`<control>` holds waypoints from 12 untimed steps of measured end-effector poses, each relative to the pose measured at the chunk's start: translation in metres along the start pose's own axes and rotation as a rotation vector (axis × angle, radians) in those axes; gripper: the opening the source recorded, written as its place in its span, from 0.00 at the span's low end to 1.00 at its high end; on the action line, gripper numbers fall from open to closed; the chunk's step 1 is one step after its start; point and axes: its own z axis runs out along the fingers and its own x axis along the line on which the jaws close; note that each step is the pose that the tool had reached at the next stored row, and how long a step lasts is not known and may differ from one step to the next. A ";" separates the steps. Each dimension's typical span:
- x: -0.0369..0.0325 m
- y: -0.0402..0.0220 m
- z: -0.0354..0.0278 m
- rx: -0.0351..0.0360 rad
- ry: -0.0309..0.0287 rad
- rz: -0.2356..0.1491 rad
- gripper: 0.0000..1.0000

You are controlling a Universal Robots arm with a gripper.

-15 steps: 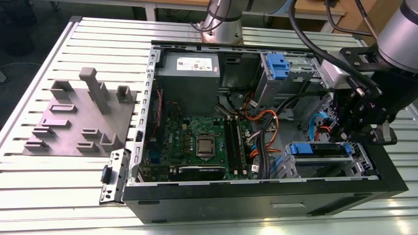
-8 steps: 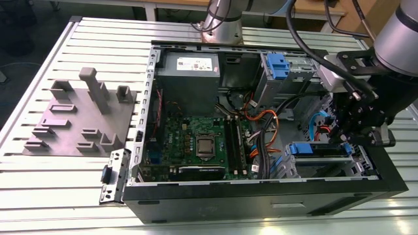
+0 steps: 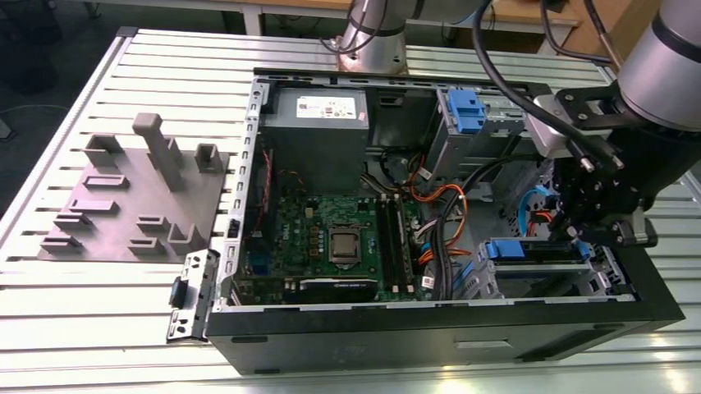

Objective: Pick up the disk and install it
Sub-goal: 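Insert the first disk wire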

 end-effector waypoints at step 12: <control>0.0039 0.0073 0.0005 0.0205 -0.0058 0.001 0.16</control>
